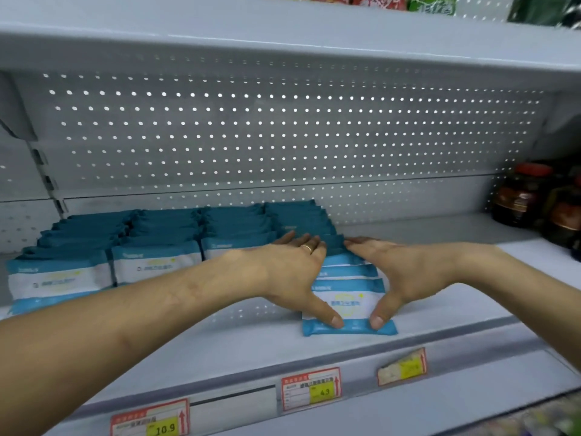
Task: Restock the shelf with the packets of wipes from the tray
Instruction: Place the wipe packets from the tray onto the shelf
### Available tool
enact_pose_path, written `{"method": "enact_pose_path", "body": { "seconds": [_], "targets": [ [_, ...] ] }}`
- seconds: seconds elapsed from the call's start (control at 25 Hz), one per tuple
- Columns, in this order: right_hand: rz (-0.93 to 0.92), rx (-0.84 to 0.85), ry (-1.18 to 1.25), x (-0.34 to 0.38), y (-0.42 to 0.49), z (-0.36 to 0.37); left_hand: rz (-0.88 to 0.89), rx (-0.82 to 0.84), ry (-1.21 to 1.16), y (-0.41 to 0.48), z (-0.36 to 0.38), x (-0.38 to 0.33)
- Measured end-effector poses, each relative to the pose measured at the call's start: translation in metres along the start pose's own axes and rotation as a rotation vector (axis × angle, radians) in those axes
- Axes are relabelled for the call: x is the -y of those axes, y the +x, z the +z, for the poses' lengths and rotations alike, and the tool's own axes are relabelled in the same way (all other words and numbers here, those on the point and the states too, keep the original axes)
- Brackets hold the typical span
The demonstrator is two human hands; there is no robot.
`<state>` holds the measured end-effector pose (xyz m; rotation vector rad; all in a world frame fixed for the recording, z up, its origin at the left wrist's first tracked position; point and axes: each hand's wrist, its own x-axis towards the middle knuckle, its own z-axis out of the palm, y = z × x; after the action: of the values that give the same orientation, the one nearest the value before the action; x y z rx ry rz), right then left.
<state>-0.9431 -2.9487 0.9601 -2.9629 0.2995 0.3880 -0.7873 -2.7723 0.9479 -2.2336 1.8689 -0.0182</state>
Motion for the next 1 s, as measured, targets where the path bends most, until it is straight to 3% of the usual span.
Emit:
{"method": "enact_pose_path", "body": {
  "seconds": [0.2, 0.52, 1.0],
  "targets": [
    [-0.015, -0.007, -0.001, -0.009, 0.007, 0.012, -0.027, 0.081, 0.032, 0.007, -0.001, -0.005],
    [-0.014, -0.207, -0.08, -0.019, 0.056, 0.001, -0.176, 0.069, 0.115, 0.046, -0.007, 0.019],
    [-0.016, -0.36, -0.112, -0.017, 0.092, -0.006, -0.278, -0.106, 0.174, 0.071, 0.002, 0.037]
  ]
}}
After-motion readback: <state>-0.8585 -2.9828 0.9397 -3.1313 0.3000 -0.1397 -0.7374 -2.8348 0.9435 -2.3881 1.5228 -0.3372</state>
